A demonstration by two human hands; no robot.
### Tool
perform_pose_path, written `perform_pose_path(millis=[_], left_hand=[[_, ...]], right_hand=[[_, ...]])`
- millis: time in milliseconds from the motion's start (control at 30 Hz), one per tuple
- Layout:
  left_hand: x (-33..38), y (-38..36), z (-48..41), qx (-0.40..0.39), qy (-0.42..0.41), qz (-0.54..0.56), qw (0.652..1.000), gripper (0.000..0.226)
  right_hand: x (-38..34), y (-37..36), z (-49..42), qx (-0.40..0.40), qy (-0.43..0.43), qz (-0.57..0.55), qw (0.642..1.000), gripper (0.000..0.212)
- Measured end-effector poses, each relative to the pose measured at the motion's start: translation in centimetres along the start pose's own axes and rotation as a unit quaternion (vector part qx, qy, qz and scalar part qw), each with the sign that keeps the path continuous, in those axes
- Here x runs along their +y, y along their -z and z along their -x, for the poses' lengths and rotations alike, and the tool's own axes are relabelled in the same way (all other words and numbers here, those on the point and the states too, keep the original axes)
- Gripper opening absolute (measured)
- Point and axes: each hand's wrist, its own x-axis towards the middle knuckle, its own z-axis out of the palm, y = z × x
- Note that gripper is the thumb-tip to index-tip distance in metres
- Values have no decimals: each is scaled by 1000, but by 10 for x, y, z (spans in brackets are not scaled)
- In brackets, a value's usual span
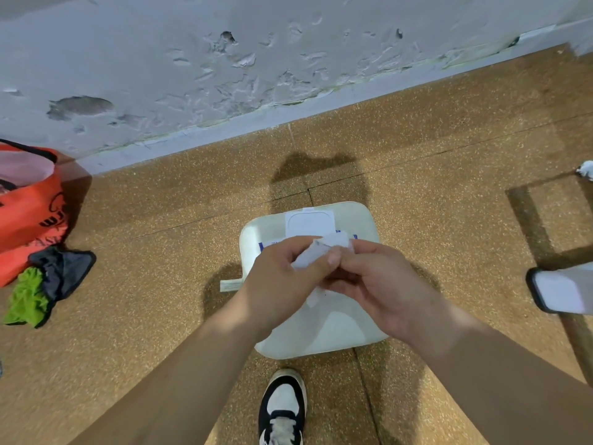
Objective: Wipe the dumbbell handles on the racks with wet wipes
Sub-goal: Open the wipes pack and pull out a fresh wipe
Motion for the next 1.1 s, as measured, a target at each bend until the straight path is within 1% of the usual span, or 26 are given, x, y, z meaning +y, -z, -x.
perform_pose_path(millis=[67, 133, 233, 333, 367, 433, 500, 533, 567, 600, 667, 700, 733, 767, 800, 900, 967, 1100], left_hand=[[-4, 2, -2, 18, 1, -25, 1000, 14], [-6, 1, -3, 29, 22, -16, 999, 15], [-7, 0, -7, 61, 61, 49, 995, 15], [-6, 2, -15, 130, 109, 150, 974, 16], [-5, 3, -17, 148, 106, 148, 972, 20], [-9, 4, -22, 167, 69, 60, 982, 33], [-13, 1, -27, 192, 57, -27, 979, 35], [-15, 0, -30, 209, 61, -42, 975, 33], [-14, -1, -31, 226, 63, -52, 971, 31], [-14, -3, -33, 236, 65, -59, 968, 29], [-12, -5, -35, 244, 78, -56, 965, 24], [-12, -7, -37, 245, 89, -45, 964, 20], [-12, -8, -38, 248, 98, -36, 963, 18], [-12, -9, -39, 251, 103, -33, 962, 17], [-12, -10, -39, 256, 107, -33, 960, 16], [-8, -9, -37, 268, 122, -47, 954, 15], [-11, -6, -38, 271, 126, -65, 952, 20], [-23, 5, -38, 279, 142, -94, 945, 27]], right_hand=[[2, 5, 0, 28, 0, 33, 999, 14], [3, 8, 0, 44, 1, 44, 998, 16], [4, 8, 3, 58, 2, 60, 997, 13], [3, 6, 8, 76, -10, 121, 990, 3], [2, 6, 9, 87, -16, 141, 986, 4], [-2, 7, 11, 114, -26, 153, 981, 8], [-5, 9, 13, 167, -19, 120, 978, 9], [-5, 11, 15, 192, -9, 92, 977, 10], [-5, 12, 19, 201, 5, 66, 977, 12], [-4, 12, 24, 197, 19, 46, 979, 19], [-2, 12, 36, 166, 27, 23, 985, 34], [-2, 11, 42, 155, 26, 27, 987, 33], [-3, 10, 46, 157, 26, 47, 986, 23], [-5, 11, 48, 172, 30, 71, 982, 14], [-7, 13, 50, 194, 35, 92, 976, 12], [-11, 17, 50, 236, 51, 129, 962, 19], [-12, 16, 48, 253, 58, 127, 957, 23], [-13, 17, 45, 279, 83, 127, 948, 22]])
